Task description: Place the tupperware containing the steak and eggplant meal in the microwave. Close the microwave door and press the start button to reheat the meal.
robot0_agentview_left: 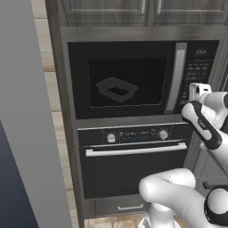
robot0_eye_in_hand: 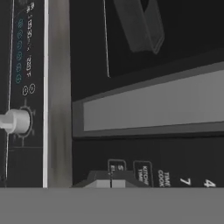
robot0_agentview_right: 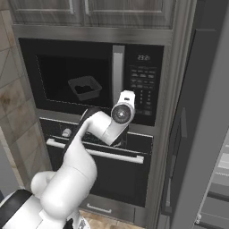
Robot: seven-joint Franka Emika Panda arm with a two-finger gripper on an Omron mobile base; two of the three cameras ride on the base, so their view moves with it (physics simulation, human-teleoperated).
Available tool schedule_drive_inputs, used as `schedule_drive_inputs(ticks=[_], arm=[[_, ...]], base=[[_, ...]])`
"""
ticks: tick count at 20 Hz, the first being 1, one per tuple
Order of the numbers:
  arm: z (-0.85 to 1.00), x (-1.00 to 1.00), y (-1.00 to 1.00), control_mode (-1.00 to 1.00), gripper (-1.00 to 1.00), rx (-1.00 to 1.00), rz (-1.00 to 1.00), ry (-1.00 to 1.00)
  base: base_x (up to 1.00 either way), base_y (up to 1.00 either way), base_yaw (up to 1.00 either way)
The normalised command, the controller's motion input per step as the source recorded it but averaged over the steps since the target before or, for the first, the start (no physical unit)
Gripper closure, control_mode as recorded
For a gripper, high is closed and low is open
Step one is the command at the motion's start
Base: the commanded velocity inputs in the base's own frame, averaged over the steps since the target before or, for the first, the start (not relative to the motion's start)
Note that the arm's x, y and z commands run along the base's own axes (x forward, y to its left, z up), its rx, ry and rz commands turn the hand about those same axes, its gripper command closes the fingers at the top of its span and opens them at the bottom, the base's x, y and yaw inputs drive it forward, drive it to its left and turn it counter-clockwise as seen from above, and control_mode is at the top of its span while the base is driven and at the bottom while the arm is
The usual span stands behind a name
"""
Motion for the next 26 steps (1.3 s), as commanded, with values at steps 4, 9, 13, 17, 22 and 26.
schedule_drive_inputs(ticks=[4, 9, 13, 17, 22, 26], arm=[[-0.06, 0.18, -0.07, -1.00, 1.00, 0.00, 0.00, 0.00], [-0.13, 0.17, -0.04, -1.00, 1.00, 0.00, 0.00, -0.01], [-0.18, 0.16, -0.05, -1.00, 1.00, 0.00, 0.00, -0.02], [-0.16, 0.20, -0.07, -1.00, 1.00, 0.00, 0.00, -0.01], [-0.09, 0.25, -0.05, -1.00, 1.00, 0.00, 0.00, 0.00], [-0.04, 0.27, -0.06, -1.00, 1.00, 0.01, 0.00, 0.00]], base=[[0.00, 0.00, 0.00], [0.00, 0.00, 0.00], [0.00, 0.00, 0.00], [0.00, 0.00, 0.00], [0.00, 0.00, 0.00], [0.00, 0.00, 0.00]])
